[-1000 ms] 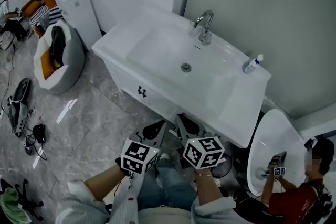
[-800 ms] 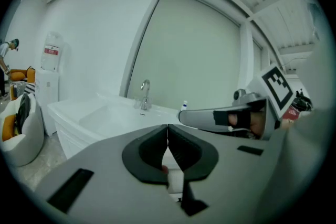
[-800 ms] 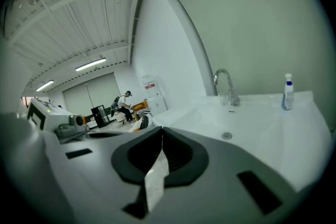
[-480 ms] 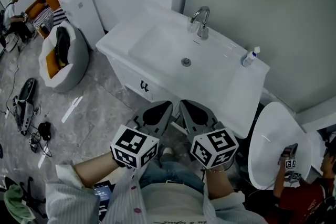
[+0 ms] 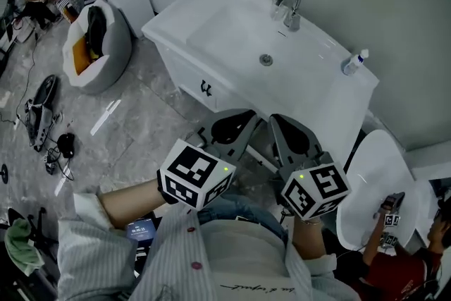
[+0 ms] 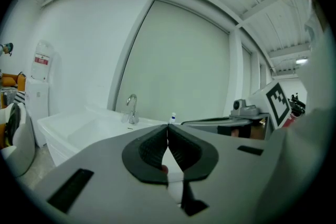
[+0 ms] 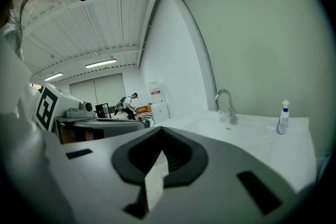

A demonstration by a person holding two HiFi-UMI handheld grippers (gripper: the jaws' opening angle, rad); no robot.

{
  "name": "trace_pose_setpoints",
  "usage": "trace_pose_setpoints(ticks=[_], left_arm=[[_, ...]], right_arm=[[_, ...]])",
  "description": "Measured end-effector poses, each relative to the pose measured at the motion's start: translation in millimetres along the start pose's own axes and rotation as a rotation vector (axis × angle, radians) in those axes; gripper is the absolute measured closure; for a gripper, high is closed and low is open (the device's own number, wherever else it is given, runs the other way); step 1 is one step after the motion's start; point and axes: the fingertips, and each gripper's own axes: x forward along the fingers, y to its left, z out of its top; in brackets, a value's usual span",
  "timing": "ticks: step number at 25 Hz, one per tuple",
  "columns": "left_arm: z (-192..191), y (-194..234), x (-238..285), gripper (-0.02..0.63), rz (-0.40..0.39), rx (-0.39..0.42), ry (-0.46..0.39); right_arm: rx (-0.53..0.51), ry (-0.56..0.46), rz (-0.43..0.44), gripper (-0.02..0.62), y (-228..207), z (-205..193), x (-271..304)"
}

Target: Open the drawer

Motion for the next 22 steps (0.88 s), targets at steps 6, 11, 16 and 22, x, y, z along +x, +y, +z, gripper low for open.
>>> trace_pose_setpoints(ticks=[6, 11, 16, 22], left_arm=[[3.5, 0.7, -3.4, 0.589, 0.001, -0.011, -0.005], [2.4, 0.1, -3.2, 0.589, -0.001, 0.000, -0.005], [0.6, -5.6, -0.4, 0.589, -0.019, 0.016, 0.001], [-6.5, -10.2, 5.6, 0.589, -0.043, 0.014, 0.024]], right_arm=[[0.002, 0.014, 0.007, 0.586, 4.1, -0.9, 3.7], [0.000, 0.022, 0.010, 0.588, 2.7, -1.9, 5.6], [0.006, 0.014, 0.002, 0.586, 0.7, -1.9, 2.3], [-0.001, 0.027, -0.007, 0.588, -1.9, -5.7, 0.9]])
